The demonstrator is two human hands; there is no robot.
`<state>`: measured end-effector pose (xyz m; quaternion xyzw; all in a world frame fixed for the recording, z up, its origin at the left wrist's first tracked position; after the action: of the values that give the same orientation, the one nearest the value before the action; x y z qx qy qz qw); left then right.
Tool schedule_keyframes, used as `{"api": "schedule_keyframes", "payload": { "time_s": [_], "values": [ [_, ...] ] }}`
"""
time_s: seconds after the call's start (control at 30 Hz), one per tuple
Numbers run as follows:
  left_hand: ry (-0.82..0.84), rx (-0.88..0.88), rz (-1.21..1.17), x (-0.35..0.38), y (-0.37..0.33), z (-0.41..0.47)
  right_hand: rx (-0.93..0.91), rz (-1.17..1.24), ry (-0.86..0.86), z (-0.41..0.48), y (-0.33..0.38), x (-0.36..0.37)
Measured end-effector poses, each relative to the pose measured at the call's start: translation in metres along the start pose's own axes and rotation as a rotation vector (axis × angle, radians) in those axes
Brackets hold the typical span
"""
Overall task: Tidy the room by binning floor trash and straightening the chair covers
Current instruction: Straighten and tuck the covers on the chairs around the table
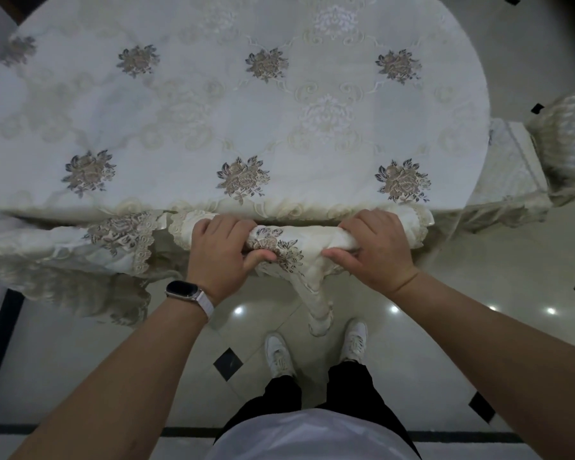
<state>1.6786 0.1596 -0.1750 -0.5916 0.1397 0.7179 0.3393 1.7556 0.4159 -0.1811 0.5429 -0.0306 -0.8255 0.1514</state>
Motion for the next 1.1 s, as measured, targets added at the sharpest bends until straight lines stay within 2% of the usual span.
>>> {"api": "schedule_keyframes", "payload": {
  "time_s": [0.37, 0.83, 1.1],
  "values": [
    [0.076, -0.047, -0.026, -0.003, 0.017, 0.003, 0.018, -0.035, -0.015, 0.014, 0.011, 0.008],
    [0.037, -0.064, -0.194, 0.006, 0.013, 0.002, -0.009, -0.031, 0.004, 0.012, 0.003, 0.010],
    [0.122, -0.028, -0.230, 0.005, 0.021, 0.004, -0.010, -0.013, 0.048, 0.013, 0.005, 0.008]
  ]
}}
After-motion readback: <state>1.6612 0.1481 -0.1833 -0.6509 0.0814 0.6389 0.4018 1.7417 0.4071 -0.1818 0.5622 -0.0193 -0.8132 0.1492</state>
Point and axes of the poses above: each hand's wrist, its own z-axis towards the middle knuckle, its own x-axis out of the palm, y = z × x, the point moved 3 cm from there along z, towards the middle knuckle, and after that the axes turned 10 degrees about y, right-handed, at the moved point
